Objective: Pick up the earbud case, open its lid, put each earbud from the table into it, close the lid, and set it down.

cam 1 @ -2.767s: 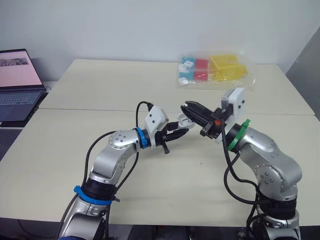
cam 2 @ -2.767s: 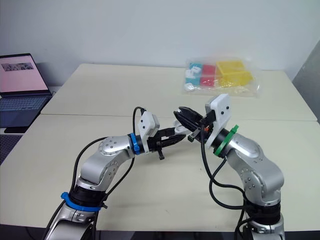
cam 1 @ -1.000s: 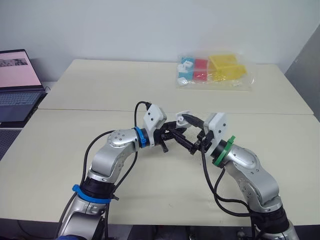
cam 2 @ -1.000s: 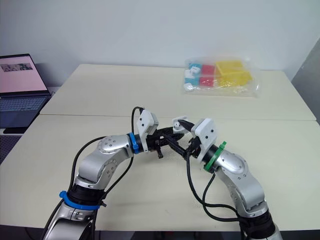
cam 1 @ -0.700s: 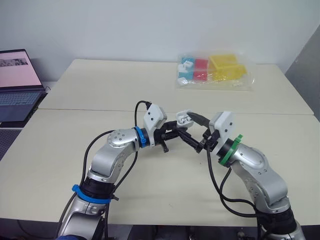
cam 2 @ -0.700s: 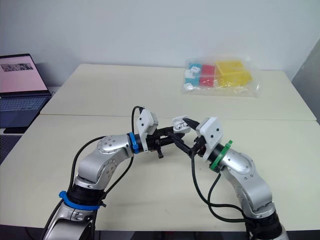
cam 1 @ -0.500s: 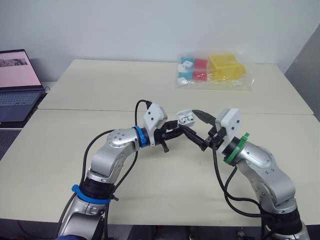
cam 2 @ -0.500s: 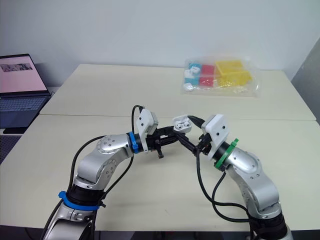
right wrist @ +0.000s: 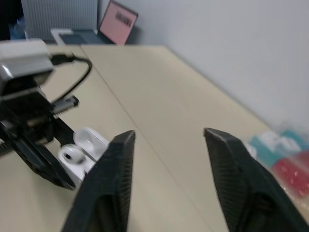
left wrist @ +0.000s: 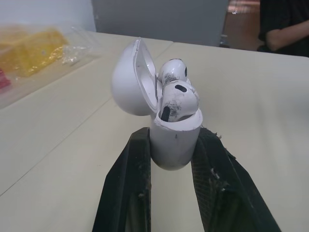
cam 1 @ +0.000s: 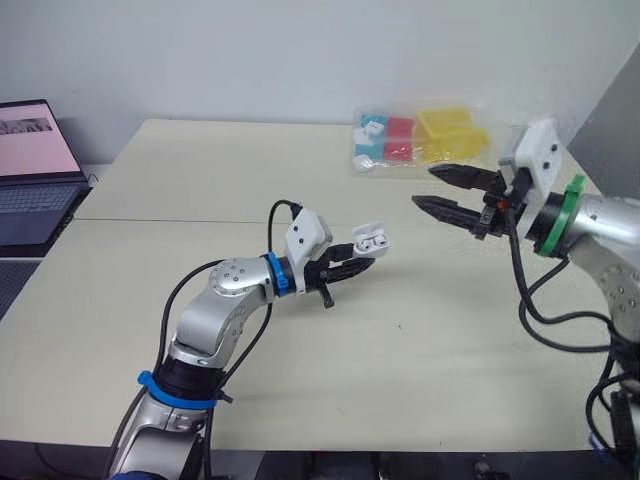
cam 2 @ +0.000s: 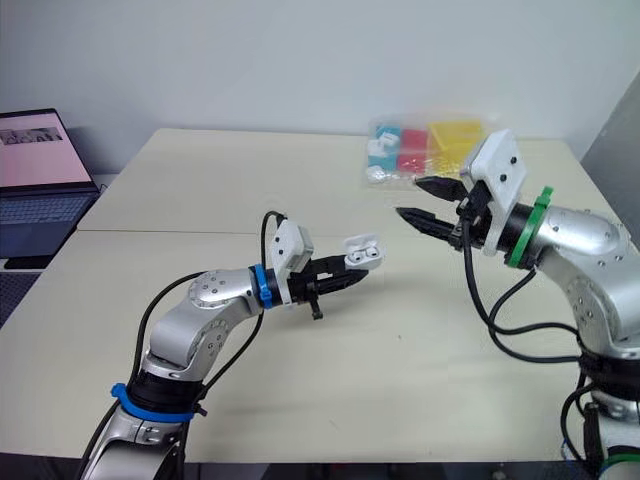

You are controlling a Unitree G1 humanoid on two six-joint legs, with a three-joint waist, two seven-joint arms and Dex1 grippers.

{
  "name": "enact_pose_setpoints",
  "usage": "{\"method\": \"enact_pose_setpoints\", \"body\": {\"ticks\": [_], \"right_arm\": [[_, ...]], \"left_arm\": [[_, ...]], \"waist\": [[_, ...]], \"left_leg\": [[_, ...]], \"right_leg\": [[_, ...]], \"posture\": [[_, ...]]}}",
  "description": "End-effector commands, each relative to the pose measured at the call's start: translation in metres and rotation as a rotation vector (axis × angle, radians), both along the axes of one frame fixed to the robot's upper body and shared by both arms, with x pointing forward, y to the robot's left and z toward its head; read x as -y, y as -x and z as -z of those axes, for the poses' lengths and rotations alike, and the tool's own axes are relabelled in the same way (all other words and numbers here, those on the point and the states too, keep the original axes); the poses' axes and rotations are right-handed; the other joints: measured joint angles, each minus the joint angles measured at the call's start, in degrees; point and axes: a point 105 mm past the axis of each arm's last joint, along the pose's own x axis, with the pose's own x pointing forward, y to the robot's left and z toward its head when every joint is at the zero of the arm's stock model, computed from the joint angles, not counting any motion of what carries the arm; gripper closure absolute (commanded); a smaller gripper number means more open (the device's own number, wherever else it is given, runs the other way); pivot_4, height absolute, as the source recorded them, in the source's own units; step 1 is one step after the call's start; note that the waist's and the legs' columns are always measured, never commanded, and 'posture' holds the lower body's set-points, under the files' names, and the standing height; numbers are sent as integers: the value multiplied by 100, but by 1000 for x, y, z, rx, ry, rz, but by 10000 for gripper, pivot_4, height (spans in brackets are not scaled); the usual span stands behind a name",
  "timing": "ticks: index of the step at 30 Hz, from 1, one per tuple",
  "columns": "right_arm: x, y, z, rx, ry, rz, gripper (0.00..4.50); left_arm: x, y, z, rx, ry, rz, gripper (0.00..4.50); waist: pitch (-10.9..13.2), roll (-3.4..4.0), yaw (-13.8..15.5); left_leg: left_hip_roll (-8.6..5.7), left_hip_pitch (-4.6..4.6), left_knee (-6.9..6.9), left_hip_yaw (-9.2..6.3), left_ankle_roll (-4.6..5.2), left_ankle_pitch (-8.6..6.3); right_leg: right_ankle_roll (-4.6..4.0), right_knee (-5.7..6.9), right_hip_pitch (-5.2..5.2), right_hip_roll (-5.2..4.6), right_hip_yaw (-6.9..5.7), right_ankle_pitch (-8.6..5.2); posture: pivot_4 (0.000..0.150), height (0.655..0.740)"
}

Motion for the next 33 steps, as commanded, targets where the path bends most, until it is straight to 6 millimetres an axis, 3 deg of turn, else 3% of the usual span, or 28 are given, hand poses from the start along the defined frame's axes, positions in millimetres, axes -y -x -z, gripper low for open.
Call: {"method": "enact_pose_setpoints", "body": {"ticks": [1,3,5,18,26,33], "right_arm": [[-5,-12,-4,-37,53,-21,36424],[-16,-23,-13,-50,60,-43,43354],[-26,-28,-14,-87,104,-89,45000],[-55,-27,11,-192,288,-300,45000],[-53,1,17,-261,340,-424,45000],[-51,6,22,-297,350,-425,45000]], "left_arm": [[5,7,-10,49,14,40,37303],[5,8,-9,49,10,45,37303],[6,9,-9,47,7,52,37303],[6,14,-2,25,-16,79,37303],[6,14,0,27,-20,67,37303],[5,14,0,31,-23,65,37303]], "waist": [[0,0,-3],[1,1,-20],[1,2,-25],[1,2,12],[1,2,15],[1,2,14]], "left_leg": [[1,-2,1,1,0,0],[1,-4,0,0,0,0],[1,-4,-1,1,0,0],[-2,-14,-1,-9,0,-1],[-2,-14,0,-13,0,-1],[-1,-12,0,-12,-1,-1]], "right_leg": [[0,-1,-2,0,1,0],[0,0,-4,-1,3,0],[-1,6,-10,-1,2,1],[-1,-1,-12,-12,-4,1],[-1,-1,-11,-13,-7,1],[-2,3,-11,-13,-5,1]], "posture": [[1500,7400],[1500,7400],[1500,7400],[1500,7400],[1500,7400],[1500,7400]]}}
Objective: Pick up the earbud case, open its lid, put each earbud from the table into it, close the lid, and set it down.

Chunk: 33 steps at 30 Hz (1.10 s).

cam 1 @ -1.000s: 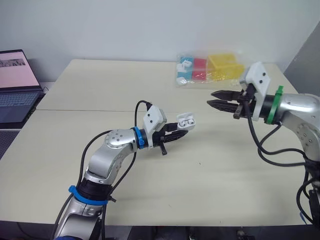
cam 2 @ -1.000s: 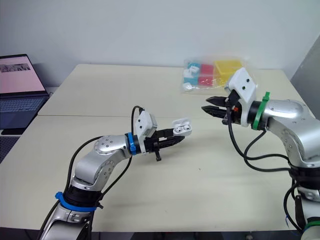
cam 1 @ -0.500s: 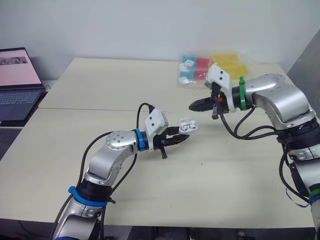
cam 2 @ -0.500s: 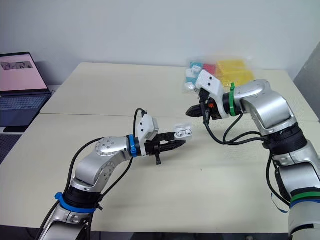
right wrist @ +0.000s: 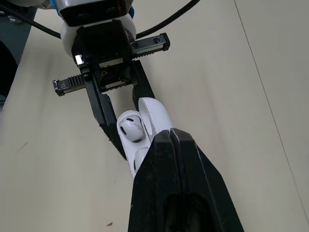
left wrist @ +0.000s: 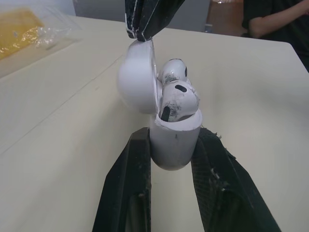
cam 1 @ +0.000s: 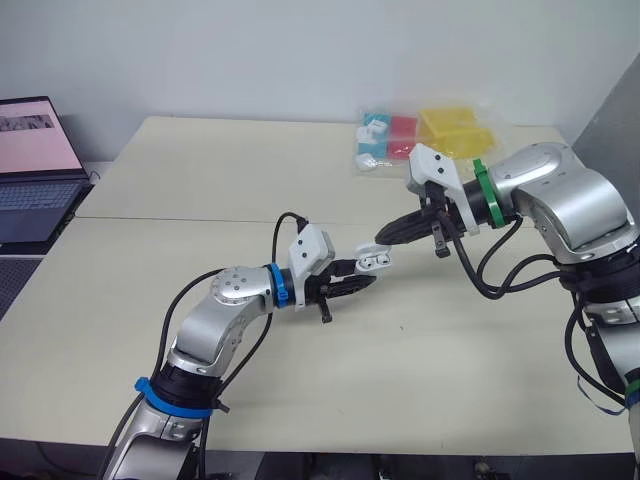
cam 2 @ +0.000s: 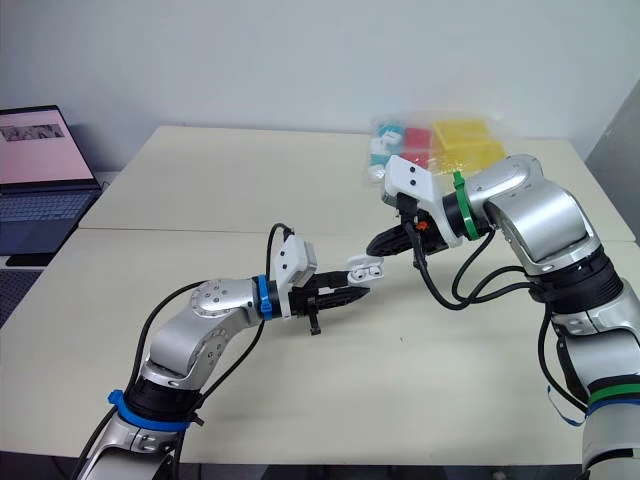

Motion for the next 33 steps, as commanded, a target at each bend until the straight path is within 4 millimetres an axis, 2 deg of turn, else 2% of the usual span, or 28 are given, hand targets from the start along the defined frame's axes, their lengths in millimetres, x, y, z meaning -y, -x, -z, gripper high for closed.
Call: {"method": "enact_pose_setpoints", "body": {"ticks": [1,4,10,13,18,21,26,33], "right_arm": [[-1,8,-3,-3,3,-31,45000],[-3,8,-4,4,-14,-37,45000],[-7,4,-23,-12,-96,-16,45000],[-8,-8,-17,45,-73,23,45000],[-12,-9,-15,18,-89,25,45000],[-8,-16,-7,43,-49,37,45000],[-6,-10,1,20,2,-6,45000],[-2,0,3,-16,28,-53,45000]], "left_arm": [[4,4,-18,77,23,21,37303],[4,5,-19,84,17,22,37303],[3,5,-18,83,12,21,37303],[4,6,-18,83,12,26,37303],[4,4,-20,86,13,24,37303],[3,4,-21,86,12,24,37303],[3,3,-24,89,13,20,37303],[4,2,-26,95,13,12,37303]], "waist": [[0,0,0],[0,0,0],[0,0,-3],[0,0,-3],[0,0,-3],[0,0,-4],[0,0,-4],[0,0,-3]], "left_leg": [[0,0,0,0,0,0],[0,1,0,0,0,0],[0,0,0,0,0,0],[0,1,0,0,0,0],[0,0,0,0,0,0],[-1,0,0,1,0,0],[-1,0,0,1,0,0],[-1,0,0,0,0,0]], "right_leg": [[0,1,0,0,0,0],[0,2,0,0,0,0],[0,2,0,0,0,0],[0,2,0,0,0,0],[0,2,0,0,-1,0],[0,2,0,0,1,0],[0,2,0,0,0,0],[0,3,0,0,-1,0]], "posture": [[1500,7400],[1500,7400],[1500,7400],[1500,7400],[1500,7400],[1500,7400],[1500,7400],[1500,7400]]}}
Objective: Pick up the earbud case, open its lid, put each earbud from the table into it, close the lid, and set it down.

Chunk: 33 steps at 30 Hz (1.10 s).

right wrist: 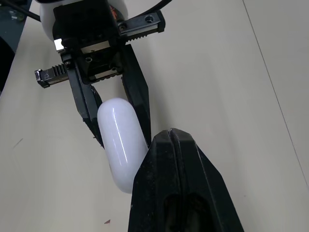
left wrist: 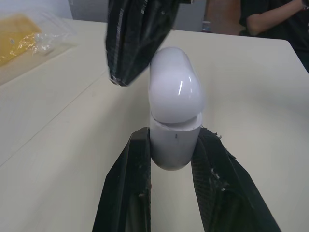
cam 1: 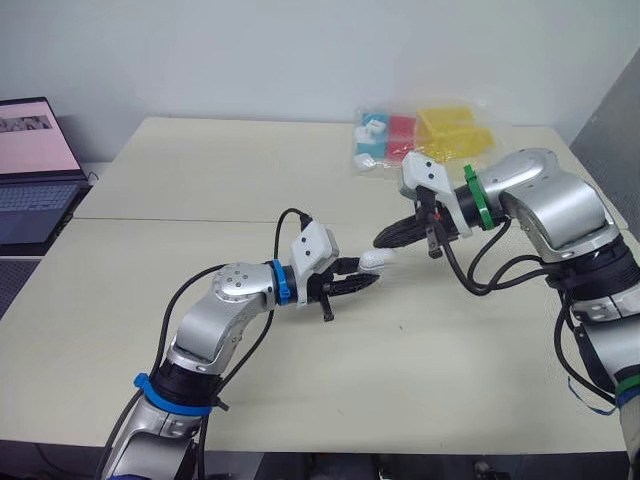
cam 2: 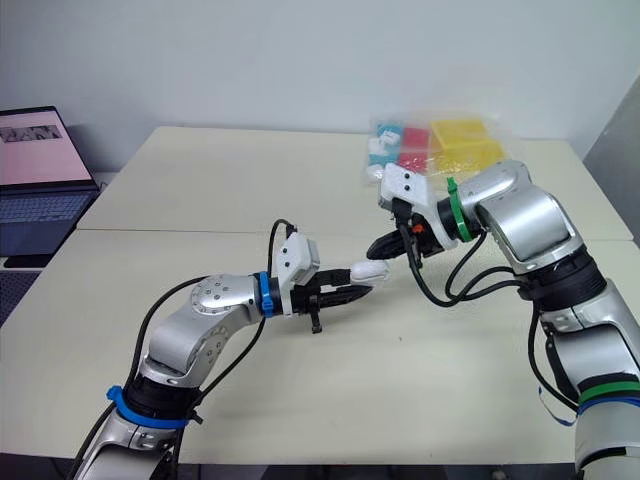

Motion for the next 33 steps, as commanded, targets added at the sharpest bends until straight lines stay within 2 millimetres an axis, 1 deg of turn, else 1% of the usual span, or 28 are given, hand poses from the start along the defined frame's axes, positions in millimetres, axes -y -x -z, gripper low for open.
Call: {"method": "enact_pose_setpoints", "body": {"ticks": [1,8,11,18,21,24,27,31,32,33], "right_arm": [[1,9,-6,5,5,-48,45000],[2,12,-3,17,6,-49,45000],[-1,17,0,51,4,-64,45000],[0,13,9,235,78,-86,45000],[-1,12,7,307,94,-98,45000],[-4,17,7,343,102,-128,45000],[-3,17,7,351,105,-129,45000],[3,9,3,379,103,-79,45000],[11,5,-4,381,99,-44,45000],[26,8,-7,353,111,-23,45000]], "left_arm": [[1,1,-18,67,24,1,37303],[2,0,-19,66,38,-13,37303],[1,-1,-18,60,43,-28,37303],[0,-5,-17,12,82,-60,37303],[-1,-7,-17,-7,88,-65,37304],[-2,-9,-18,-15,98,-73,37304],[-2,-9,-18,-15,97,-69,37303],[-1,-8,-18,-18,95,-58,37303],[-1,-7,-16,-39,97,-48,37304],[-2,-3,-11,-86,80,-25,37304]], "waist": [[0,0,0],[0,0,1],[0,0,1],[0,0,0],[0,0,-1],[0,0,0],[0,0,1],[0,0,1],[0,0,1],[0,0,1]], "left_leg": [[0,0,0,0,0,0],[0,0,0,0,0,0],[0,0,0,0,0,0],[0,0,1,1,0,0],[0,2,1,0,0,0],[0,1,2,0,0,0],[0,1,2,1,0,0],[0,2,2,1,-1,0],[0,2,2,1,-1,0],[0,2,2,1,-1,0]], "right_leg": [[0,0,0,0,0,0],[0,-1,0,0,0,0],[0,-1,0,0,1,0],[0,1,0,0,1,0],[1,3,0,1,0,0],[0,3,0,1,0,0],[1,2,0,1,2,0],[0,4,0,0,2,0],[0,4,0,1,2,0],[0,4,0,0,1,0]], "posture": [[1500,7400],[1500,7400],[1500,7400],[1500,7400],[1500,7400],[1500,7400],[1500,7400],[1500,7400],[1500,7400],[1500,7400]]}}
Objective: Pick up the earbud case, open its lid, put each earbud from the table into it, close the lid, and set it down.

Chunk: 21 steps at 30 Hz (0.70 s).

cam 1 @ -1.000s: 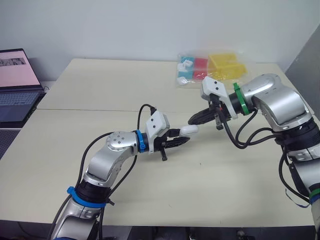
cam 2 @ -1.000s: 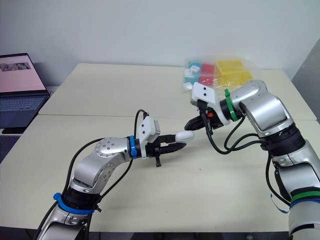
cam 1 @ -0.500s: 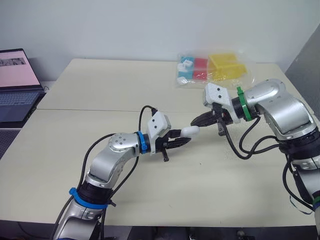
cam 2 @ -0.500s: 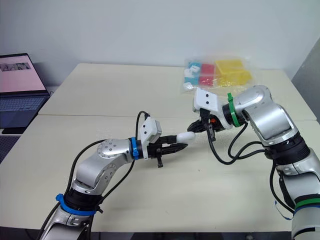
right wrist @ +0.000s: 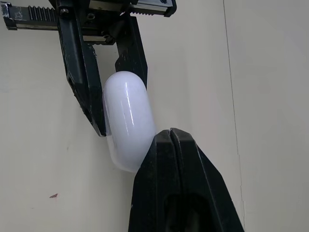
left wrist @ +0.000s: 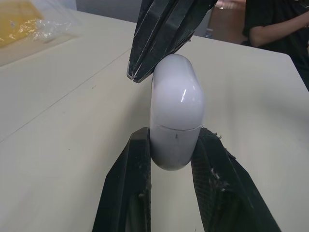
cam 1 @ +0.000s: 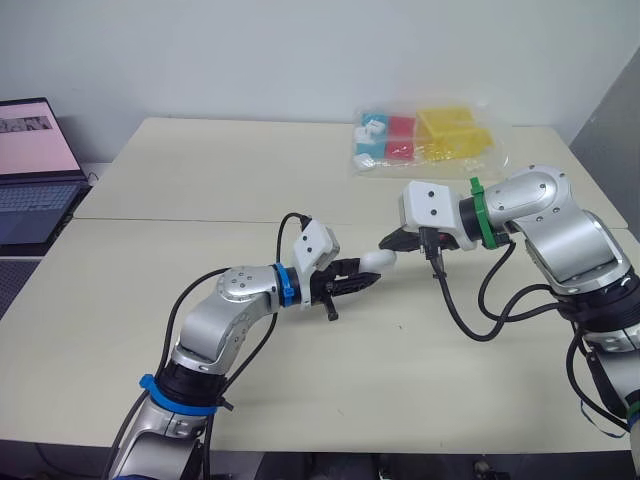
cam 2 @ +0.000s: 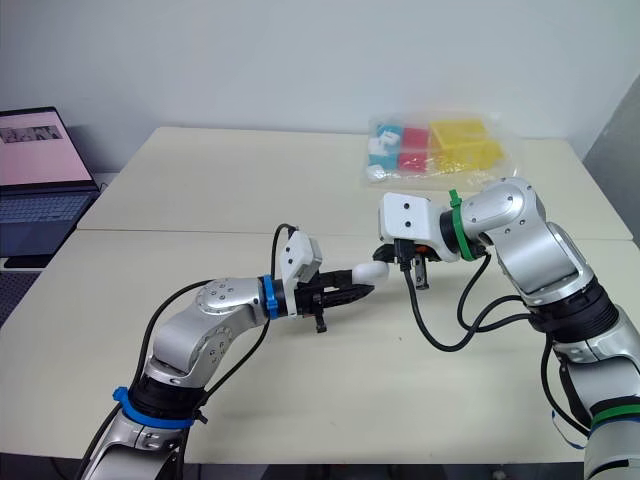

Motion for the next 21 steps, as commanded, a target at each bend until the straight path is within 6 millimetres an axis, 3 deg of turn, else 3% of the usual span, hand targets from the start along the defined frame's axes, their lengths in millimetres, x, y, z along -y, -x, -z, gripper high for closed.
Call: {"method": "enact_pose_setpoints", "body": {"ticks": [1,4,10,16,21], "right_arm": [[31,5,-15,-18,7,48,45000],[46,15,-12,-70,32,61,45000],[72,40,-4,-107,49,65,45000],[67,67,13,-195,24,36,45000],[63,74,26,-201,33,34,45000]], "left_arm": [[-4,3,-11,-28,26,33,37303],[-5,3,-1,-106,3,41,37304],[15,15,26,-500,14,81,37304],[20,15,52,-658,-39,33,37304],[24,16,60,-733,-56,33,37304]], "waist": [[0,0,6],[0,0,41],[1,-2,17],[2,-3,-21],[2,-3,-3]], "left_leg": [[0,0,0,-1,0,0],[-2,-3,1,-7,0,0],[-3,-3,1,-6,0,-1],[3,11,3,-5,0,0],[2,12,10,-8,-1,1]], "right_leg": [[0,0,0,0,0,0],[0,-12,6,0,-6,0],[2,-15,10,-1,-6,-1],[2,6,11,8,-1,-1],[4,13,12,9,-2,-3]], "posture": [[1500,7400],[1500,7400],[1500,7400],[1500,7400],[1500,7400]]}}
